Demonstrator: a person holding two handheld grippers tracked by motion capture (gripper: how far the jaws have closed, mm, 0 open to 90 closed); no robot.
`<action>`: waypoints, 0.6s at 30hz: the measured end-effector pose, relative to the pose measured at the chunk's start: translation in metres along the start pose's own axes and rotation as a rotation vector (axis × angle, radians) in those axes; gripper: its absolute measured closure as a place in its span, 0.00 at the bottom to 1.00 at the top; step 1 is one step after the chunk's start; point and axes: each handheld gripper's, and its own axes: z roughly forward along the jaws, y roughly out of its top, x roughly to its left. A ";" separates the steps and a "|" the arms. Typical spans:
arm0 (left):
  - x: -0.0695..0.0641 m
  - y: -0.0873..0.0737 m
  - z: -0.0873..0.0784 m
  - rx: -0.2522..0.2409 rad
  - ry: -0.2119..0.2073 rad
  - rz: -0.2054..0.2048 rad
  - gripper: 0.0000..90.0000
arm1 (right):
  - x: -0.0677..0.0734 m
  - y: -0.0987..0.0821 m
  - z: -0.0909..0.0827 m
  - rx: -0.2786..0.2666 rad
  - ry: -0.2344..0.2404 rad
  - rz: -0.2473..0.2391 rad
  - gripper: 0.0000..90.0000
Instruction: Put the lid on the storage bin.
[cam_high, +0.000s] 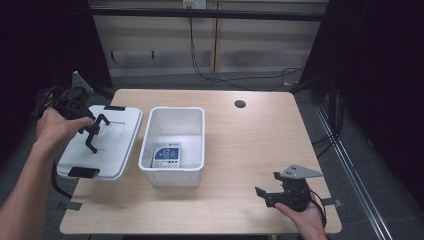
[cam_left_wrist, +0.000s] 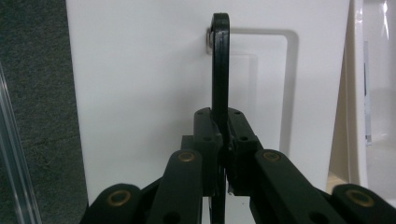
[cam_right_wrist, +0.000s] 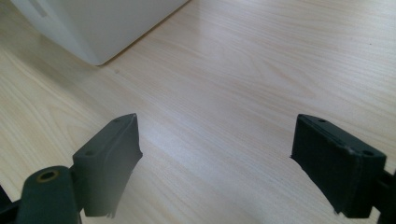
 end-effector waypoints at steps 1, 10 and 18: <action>0.000 0.000 0.000 0.000 0.000 0.000 0.94 | 0.000 0.000 0.000 0.000 0.000 0.000 0.16; -0.010 0.002 -0.012 0.000 0.004 0.032 0.94 | 0.000 0.000 0.000 0.001 0.000 0.003 0.16; -0.018 0.004 -0.021 -0.002 -0.002 0.053 0.94 | 0.000 0.000 0.000 0.002 0.002 0.002 0.16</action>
